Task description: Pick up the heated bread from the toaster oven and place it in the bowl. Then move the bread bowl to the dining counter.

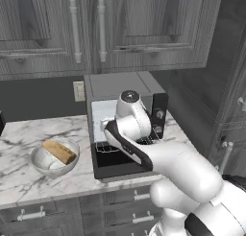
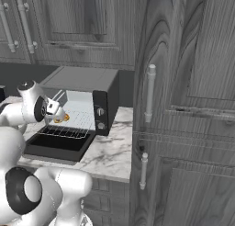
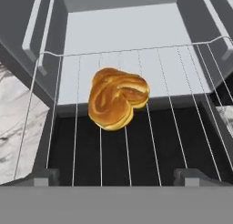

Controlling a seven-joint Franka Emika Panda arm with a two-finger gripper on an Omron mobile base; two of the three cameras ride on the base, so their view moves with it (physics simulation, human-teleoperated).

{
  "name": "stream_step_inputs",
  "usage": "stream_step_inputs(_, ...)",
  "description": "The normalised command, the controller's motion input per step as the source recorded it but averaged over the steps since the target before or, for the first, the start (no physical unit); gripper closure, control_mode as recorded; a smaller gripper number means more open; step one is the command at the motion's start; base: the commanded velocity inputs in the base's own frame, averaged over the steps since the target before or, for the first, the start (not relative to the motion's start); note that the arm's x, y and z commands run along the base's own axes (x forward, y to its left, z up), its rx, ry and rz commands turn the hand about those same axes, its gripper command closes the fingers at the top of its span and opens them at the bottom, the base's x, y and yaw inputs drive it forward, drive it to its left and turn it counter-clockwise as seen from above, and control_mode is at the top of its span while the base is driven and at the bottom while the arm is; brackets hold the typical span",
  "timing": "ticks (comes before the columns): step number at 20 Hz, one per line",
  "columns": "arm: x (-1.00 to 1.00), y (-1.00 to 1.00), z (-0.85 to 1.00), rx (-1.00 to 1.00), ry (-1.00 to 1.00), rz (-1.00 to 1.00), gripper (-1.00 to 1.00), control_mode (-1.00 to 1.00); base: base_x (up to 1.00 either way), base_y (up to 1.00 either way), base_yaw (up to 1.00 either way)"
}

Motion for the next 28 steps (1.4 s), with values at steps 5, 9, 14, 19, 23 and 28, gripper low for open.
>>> stream_step_inputs(5,0.01,0.02,-0.54,-0.10,0.01,0.00,-1.00,-1.00,0.00,0.00,0.00)
stream_step_inputs(9,0.21,0.07,-0.32,-0.02,0.00,0.00,-1.00,-1.00,0.00,0.00,0.00)
stream_step_inputs(14,0.25,0.01,-0.09,0.00,-0.04,-0.02,-1.00,-1.00,0.00,0.00,0.00)
stream_step_inputs(19,0.17,0.00,0.00,0.00,-0.09,-0.04,-1.00,-1.00,0.00,0.00,0.00)
stream_step_inputs(23,0.17,0.00,-0.02,0.00,-0.09,-0.04,-1.00,-1.00,0.00,0.00,0.00)
stream_step_inputs(28,0.13,0.00,-0.12,0.00,-0.06,-0.04,-1.00,-1.00,0.00,0.00,0.00)
